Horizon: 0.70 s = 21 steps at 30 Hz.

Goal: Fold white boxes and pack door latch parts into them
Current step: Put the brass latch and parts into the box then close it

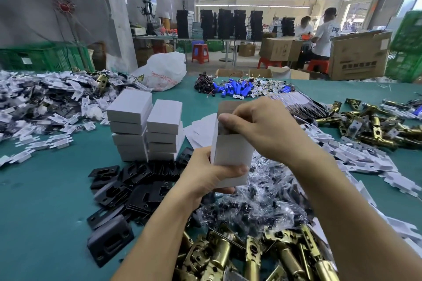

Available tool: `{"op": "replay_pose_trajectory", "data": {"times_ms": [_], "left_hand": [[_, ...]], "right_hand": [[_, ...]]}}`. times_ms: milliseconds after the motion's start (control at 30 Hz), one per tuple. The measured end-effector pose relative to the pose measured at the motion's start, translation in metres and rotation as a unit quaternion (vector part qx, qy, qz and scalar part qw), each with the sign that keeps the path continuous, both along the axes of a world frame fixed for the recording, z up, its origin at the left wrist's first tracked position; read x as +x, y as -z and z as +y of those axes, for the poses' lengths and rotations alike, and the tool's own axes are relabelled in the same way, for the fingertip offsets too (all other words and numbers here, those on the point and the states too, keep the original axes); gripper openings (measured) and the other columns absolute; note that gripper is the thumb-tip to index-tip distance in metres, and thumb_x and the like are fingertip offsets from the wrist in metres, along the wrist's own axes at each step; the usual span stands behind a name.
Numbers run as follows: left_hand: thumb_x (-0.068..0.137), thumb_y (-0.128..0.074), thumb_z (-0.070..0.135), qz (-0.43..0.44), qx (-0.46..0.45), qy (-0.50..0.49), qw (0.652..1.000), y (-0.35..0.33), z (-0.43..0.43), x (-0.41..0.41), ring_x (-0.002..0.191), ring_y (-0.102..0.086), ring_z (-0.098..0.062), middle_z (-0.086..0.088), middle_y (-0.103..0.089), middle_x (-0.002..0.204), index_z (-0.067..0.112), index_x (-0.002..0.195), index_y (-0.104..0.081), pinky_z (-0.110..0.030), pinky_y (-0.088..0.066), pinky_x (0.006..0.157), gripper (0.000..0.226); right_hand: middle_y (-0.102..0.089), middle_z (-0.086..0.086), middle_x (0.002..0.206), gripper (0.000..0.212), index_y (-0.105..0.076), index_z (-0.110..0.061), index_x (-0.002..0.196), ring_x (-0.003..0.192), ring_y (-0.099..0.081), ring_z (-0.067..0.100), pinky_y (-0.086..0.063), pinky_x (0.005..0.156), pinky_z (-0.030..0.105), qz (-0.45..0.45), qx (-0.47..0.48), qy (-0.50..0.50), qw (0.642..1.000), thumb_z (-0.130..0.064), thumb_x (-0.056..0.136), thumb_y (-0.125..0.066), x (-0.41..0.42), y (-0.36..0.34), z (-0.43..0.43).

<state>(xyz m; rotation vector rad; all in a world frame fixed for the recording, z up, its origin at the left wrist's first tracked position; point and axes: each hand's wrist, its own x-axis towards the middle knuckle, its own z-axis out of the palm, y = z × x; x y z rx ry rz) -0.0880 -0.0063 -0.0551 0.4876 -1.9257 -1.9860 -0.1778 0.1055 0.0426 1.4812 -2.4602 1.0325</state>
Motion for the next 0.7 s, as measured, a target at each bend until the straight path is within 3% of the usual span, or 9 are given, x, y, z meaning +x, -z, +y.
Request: {"op": "replay_pose_trajectory", "data": {"times_ms": [100,167,200,267,333,433,500,567,700], "left_hand": [[0.073,-0.088,0.006,0.003,0.008,0.002,1.000,-0.001,0.001,0.000,0.073,-0.074,-0.024,-0.005,-0.076,0.084,0.007,0.096,-0.074,-0.036,-0.060,0.057,0.027],[0.069,-0.090,0.007,0.011,0.018,-0.002,1.000,-0.002,0.002,0.000,0.072,-0.074,-0.024,-0.005,-0.076,0.083,0.009,0.093,-0.074,-0.035,-0.059,0.055,0.028],[0.066,-0.091,0.010,0.018,0.025,-0.007,1.000,-0.002,0.002,0.000,0.073,-0.074,-0.024,-0.006,-0.076,0.084,0.010,0.091,-0.075,-0.034,-0.059,0.055,0.030],[0.058,-0.093,0.014,0.027,0.033,-0.012,0.999,-0.005,0.002,0.000,0.074,-0.075,-0.023,-0.008,-0.077,0.086,0.012,0.090,-0.075,-0.035,-0.058,0.056,0.036],[0.054,-0.096,0.016,0.023,0.036,-0.001,0.999,-0.006,0.002,0.001,0.078,-0.075,-0.024,-0.007,-0.078,0.090,0.013,0.094,-0.075,-0.037,-0.060,0.059,0.045],[0.062,-0.089,0.015,0.007,0.042,0.036,0.998,-0.009,0.005,0.004,0.079,-0.076,-0.027,-0.012,-0.077,0.096,0.010,0.101,-0.074,-0.033,-0.059,0.053,0.042],[0.070,-0.086,0.012,0.004,0.041,0.056,0.998,-0.009,0.007,0.005,0.076,-0.075,-0.028,-0.016,-0.076,0.098,0.008,0.104,-0.073,-0.026,-0.055,0.046,0.037],[0.070,-0.085,0.017,0.005,0.040,0.078,0.996,-0.009,0.008,0.006,0.078,-0.075,-0.028,-0.015,-0.076,0.098,0.011,0.105,-0.075,-0.024,-0.054,0.046,0.037],[0.078,-0.085,0.022,-0.001,0.037,0.142,0.989,-0.006,0.009,0.005,0.096,-0.074,-0.025,-0.010,-0.077,0.104,0.019,0.108,-0.075,-0.033,-0.062,0.068,0.031]], "right_hand": [[-0.052,0.001,0.054,0.063,-0.066,-0.013,0.062,0.059,-0.050,0.021,-0.040,0.057,0.036,0.003,0.092,-0.020,0.996,-0.060,0.096,-0.040,0.003,0.000,0.001],[-0.061,0.009,0.066,0.066,-0.068,-0.006,0.074,0.067,-0.054,0.023,-0.044,0.064,0.040,0.016,0.095,-0.051,0.994,-0.058,0.095,-0.034,0.002,0.001,0.004],[-0.066,0.006,0.076,0.057,-0.071,-0.008,0.080,0.074,-0.058,0.017,-0.048,0.069,0.039,0.016,0.072,-0.073,0.995,-0.052,0.097,-0.039,0.001,0.003,0.006],[-0.070,-0.008,0.092,0.022,-0.075,-0.018,0.098,0.079,-0.058,-0.004,-0.044,0.067,0.014,-0.015,-0.031,-0.094,0.995,-0.030,0.097,-0.056,-0.002,0.008,0.013],[-0.067,-0.017,0.096,0.016,-0.073,-0.026,0.102,0.077,-0.054,-0.007,-0.039,0.064,0.007,-0.029,-0.139,-0.062,0.988,-0.016,0.091,-0.067,-0.009,0.017,0.024],[-0.063,-0.012,0.109,0.028,-0.068,-0.035,0.102,0.092,-0.058,0.001,-0.047,0.070,0.014,-0.071,-0.186,-0.016,0.980,-0.017,0.082,-0.077,-0.019,0.038,0.041],[-0.065,-0.006,0.113,0.035,-0.067,-0.036,0.107,0.099,-0.065,0.010,-0.058,0.083,0.027,-0.155,-0.198,-0.046,0.967,-0.023,0.078,-0.079,-0.021,0.049,0.050],[-0.071,-0.002,0.111,0.042,-0.066,-0.038,0.114,0.099,-0.070,0.015,-0.060,0.084,0.032,-0.228,-0.219,-0.110,0.942,-0.026,0.074,-0.076,-0.020,0.059,0.054],[-0.075,-0.004,0.110,0.038,-0.072,-0.038,0.115,0.102,-0.071,0.020,-0.058,0.084,0.029,-0.271,-0.216,-0.170,0.923,-0.023,0.080,-0.069,-0.024,0.073,0.059]]}}
